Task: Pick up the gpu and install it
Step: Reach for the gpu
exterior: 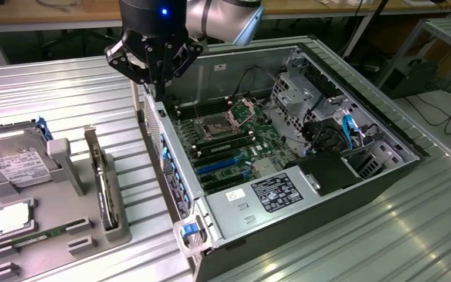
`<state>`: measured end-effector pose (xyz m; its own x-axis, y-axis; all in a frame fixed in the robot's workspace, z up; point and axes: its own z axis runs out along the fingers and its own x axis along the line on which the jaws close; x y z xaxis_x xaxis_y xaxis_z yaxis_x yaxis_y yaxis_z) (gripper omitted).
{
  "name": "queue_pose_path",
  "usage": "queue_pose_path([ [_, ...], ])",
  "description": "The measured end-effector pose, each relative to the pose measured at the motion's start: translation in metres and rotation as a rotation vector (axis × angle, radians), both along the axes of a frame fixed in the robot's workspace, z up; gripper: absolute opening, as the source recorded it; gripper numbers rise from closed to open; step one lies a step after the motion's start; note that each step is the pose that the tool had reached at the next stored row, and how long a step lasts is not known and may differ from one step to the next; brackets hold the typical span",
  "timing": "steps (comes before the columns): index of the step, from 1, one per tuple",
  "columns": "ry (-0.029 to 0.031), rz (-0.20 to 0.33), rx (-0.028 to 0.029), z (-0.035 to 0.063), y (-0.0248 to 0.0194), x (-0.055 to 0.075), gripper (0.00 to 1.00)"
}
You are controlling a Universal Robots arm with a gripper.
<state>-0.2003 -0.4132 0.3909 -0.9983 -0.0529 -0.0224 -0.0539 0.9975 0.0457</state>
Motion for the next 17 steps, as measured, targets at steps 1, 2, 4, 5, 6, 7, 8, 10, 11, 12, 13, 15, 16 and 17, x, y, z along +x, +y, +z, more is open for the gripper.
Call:
queue_pose_path([
  [1, 0.0000, 0.007, 0.0000, 0.0000, -0.0001, -0.001, 0.11],
  [2, 0.0001, 0.013, 0.0000, -0.0001, -0.0002, -0.002, 0.11],
  [4, 0.0000, 0.018, 0.0001, -0.0001, -0.0002, -0.006, 0.11],
  [5, 0.0000, 0.018, 0.0001, -0.0002, -0.0002, -0.007, 0.11],
  [6, 0.0000, 0.018, 0.0001, -0.0002, -0.0002, -0.007, 0.11],
  [7, 0.0000, 0.018, 0.0001, -0.0002, -0.0002, -0.008, 0.11],
  [8, 0.0000, 0.018, 0.0001, -0.0001, -0.0002, -0.010, 0.11],
  [10, 0.0001, 0.018, 0.0001, -0.0001, -0.0002, -0.012, 0.11],
  [11, 0.0000, 0.018, 0.0001, -0.0002, -0.0002, -0.012, 0.11],
  [12, 0.0000, 0.018, 0.0001, -0.0002, -0.0002, -0.013, 0.11],
  [13, 0.0000, 0.018, 0.0001, -0.0002, -0.0002, -0.013, 0.11],
  [15, 0.0001, 0.018, 0.0001, -0.0002, -0.0002, -0.016, 0.11],
  [16, 0.0001, 0.018, 0.0001, -0.0002, -0.0002, -0.018, 0.11],
  [17, 0.0001, 0.018, 0.0002, -0.0002, -0.0002, -0.019, 0.11],
])
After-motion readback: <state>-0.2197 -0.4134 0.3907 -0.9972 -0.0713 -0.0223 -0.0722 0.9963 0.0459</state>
